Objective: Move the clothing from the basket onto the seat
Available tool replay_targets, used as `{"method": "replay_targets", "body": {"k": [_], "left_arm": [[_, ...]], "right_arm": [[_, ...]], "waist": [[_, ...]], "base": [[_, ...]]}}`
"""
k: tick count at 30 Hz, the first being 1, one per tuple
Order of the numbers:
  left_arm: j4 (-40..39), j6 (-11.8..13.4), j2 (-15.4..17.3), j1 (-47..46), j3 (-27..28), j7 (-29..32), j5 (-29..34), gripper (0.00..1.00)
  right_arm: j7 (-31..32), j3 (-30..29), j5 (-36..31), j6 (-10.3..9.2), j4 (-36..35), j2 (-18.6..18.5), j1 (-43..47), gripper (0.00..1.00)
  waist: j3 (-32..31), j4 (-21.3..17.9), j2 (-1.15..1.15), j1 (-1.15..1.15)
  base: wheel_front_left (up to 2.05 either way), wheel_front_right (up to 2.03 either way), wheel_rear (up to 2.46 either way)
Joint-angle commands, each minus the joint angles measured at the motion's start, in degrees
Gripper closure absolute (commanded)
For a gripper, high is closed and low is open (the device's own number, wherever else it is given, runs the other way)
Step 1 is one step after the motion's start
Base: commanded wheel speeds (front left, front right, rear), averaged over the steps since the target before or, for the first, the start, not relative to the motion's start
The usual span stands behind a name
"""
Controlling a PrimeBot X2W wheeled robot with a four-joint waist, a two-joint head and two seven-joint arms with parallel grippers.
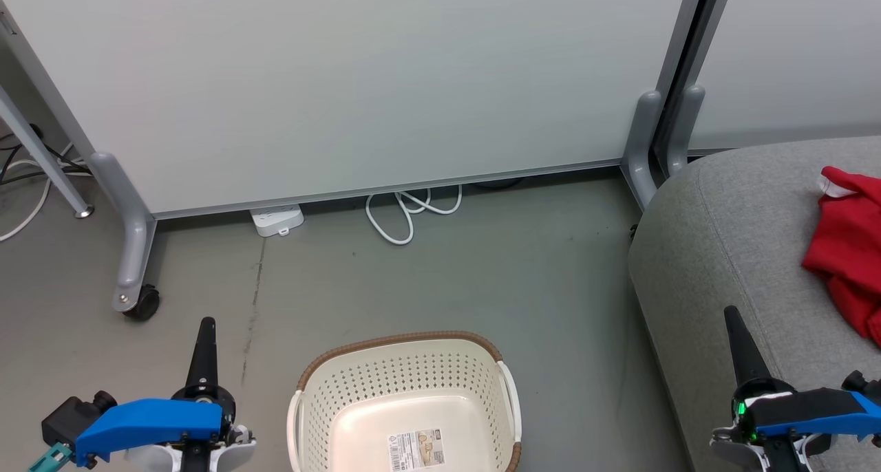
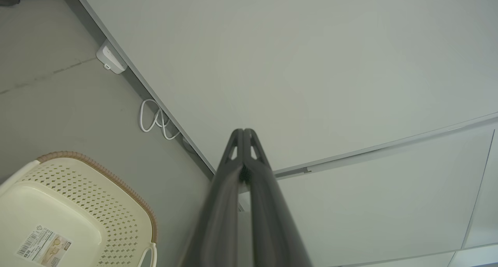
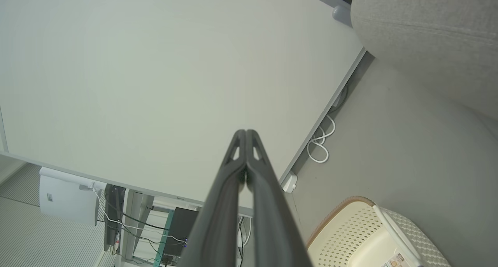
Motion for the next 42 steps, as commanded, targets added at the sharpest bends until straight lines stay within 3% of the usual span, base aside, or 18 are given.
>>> {"method": "replay_targets", "body": {"k": [1,42], "left_arm": [[-0.68,-0.43,0.37,-1.28,0.49,0.56,-1.75,1.0],[-1.7,-0.64,0.13,-1.99,3.26,5.48,-19.2,1.0]], "right_arm": [[0.57,-0.14,1.95,0.02,-0.68,-0.3,-1.47,1.0],[5.41,-0.9,20.79,0.03,-1.02,-0.36,-1.86,1.0]], "waist": [[-0.04,-0.07,0.0,0.0],[-0.74,-1.3,0.0,0.0]], "base": [[0.0,0.0,0.0],[0.0,0.0,0.0]]}}
